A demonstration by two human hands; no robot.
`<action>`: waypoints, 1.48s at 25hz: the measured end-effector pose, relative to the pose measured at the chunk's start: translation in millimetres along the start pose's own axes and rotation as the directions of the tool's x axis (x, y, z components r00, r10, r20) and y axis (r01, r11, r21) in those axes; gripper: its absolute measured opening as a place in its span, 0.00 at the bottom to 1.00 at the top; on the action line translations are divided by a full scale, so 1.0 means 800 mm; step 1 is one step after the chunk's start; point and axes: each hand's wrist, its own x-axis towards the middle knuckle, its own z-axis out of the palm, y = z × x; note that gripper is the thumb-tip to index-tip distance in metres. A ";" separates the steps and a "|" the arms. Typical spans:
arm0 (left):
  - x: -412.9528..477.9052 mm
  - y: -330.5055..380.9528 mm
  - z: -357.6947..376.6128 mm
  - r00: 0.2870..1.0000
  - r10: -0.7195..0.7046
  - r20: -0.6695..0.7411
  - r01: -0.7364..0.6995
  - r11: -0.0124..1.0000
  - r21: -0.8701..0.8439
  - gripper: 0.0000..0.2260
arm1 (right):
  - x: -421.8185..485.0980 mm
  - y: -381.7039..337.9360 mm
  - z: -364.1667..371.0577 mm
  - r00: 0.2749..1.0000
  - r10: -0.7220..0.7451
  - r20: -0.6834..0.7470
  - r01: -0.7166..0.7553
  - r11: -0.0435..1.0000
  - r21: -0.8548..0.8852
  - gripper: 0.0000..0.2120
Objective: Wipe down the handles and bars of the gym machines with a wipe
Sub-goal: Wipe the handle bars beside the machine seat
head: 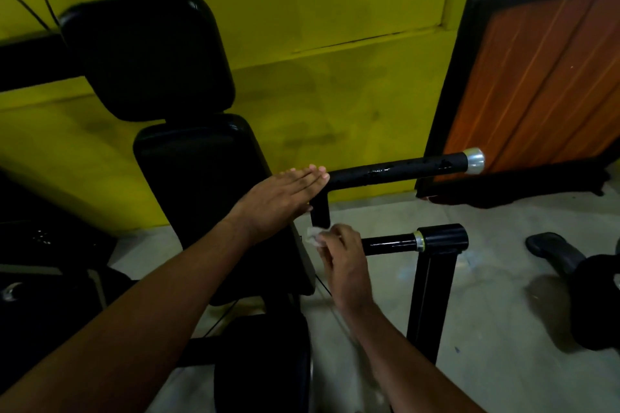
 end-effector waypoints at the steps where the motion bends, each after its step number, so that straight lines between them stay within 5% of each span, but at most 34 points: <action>1: -0.001 0.001 0.000 1.000 -0.002 0.002 0.002 1.000 -0.004 0.31 | -0.006 0.005 -0.002 0.999 -0.046 0.019 0.047 0.998 -0.029 0.11; 3: 0.000 0.002 0.002 1.000 -0.012 -0.005 0.012 1.000 -0.012 0.31 | -0.016 0.006 -0.005 1.000 0.015 -0.009 -0.015 1.000 -0.018 0.13; 5: -0.002 0.005 0.002 1.000 -0.026 0.009 0.026 0.999 -0.019 0.31 | -0.009 -0.002 -0.007 0.961 0.269 -0.072 -0.261 0.960 0.098 0.21; 8: -0.001 0.003 0.000 1.000 -0.029 0.003 0.029 1.000 -0.012 0.30 | 0.028 -0.005 -0.007 0.877 0.475 0.070 -0.479 0.852 0.210 0.13; 12: 0.001 0.000 0.001 1.000 -0.005 -0.002 0.005 1.000 0.010 0.29 | 0.077 0.012 -0.022 0.779 0.518 0.353 -0.618 0.732 0.289 0.11; 15: 0.001 0.000 0.003 1.000 0.001 -0.026 -0.001 1.000 0.021 0.29 | 0.112 0.011 -0.034 0.618 0.513 0.595 -0.755 0.599 0.267 0.10; 18: 0.001 -0.002 0.000 0.999 0.008 -0.033 -0.007 1.000 0.020 0.29 | 0.138 0.000 -0.031 0.612 0.572 0.547 -0.786 0.514 0.342 0.10; 21: 0.001 -0.003 0.000 0.999 0.011 -0.036 -0.010 1.000 0.023 0.29 | 0.117 0.002 -0.035 0.647 0.546 0.532 -0.677 0.733 0.070 0.12; 24: 0.002 -0.002 0.003 0.998 0.009 -0.056 -0.008 1.000 0.017 0.29 | 0.088 0.000 -0.040 0.714 0.582 0.390 -0.688 0.686 0.236 0.10; 26: 0.002 -0.002 0.005 0.998 0.010 -0.060 -0.010 1.000 0.014 0.29 | 0.071 -0.005 -0.035 0.797 0.539 0.272 -0.590 0.791 0.163 0.09; 31: 0.001 -0.002 0.003 0.999 0.011 -0.053 -0.010 0.999 0.031 0.29 | 0.017 -0.016 -0.025 0.986 0.166 -0.023 -0.162 0.979 0.127 0.03; 33: 0.000 -0.001 0.001 0.999 0.012 -0.043 -0.010 0.999 0.053 0.29 | 0.018 -0.011 -0.018 0.998 -0.063 -0.029 0.063 0.998 0.014 0.04; 37: 0.007 -0.008 -0.008 0.996 0.045 -0.078 -0.043 0.999 0.029 0.25 | 0.032 0.007 -0.015 0.961 -0.271 0.062 0.277 0.951 -0.138 0.06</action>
